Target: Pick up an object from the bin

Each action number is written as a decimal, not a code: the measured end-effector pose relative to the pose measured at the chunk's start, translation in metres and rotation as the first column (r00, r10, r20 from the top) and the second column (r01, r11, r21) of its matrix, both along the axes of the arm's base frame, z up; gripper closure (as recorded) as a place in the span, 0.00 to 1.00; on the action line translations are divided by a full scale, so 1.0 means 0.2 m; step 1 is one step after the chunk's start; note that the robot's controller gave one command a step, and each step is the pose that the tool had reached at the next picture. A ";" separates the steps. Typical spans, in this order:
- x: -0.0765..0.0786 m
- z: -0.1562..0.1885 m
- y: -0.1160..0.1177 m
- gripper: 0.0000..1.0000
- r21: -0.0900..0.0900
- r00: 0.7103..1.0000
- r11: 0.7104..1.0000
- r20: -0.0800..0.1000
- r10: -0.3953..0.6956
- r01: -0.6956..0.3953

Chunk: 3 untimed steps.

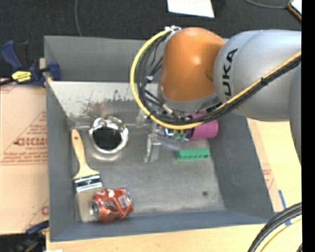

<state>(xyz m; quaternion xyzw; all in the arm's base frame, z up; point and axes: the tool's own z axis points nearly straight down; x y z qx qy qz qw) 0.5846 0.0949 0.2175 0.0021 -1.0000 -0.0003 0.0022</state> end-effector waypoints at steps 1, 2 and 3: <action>0.01 0.02 0.00 0.00 0.001 1.000 1.000 0.008 -0.004 0.004; 0.23 -0.55 0.10 0.00 -0.002 0.957 0.957 0.011 0.291 -0.291; 0.35 -0.27 0.19 0.00 0.000 0.981 0.981 0.020 0.192 -0.192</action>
Offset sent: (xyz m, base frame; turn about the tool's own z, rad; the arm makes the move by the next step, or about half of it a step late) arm 0.0555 0.0256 -0.1475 -0.3839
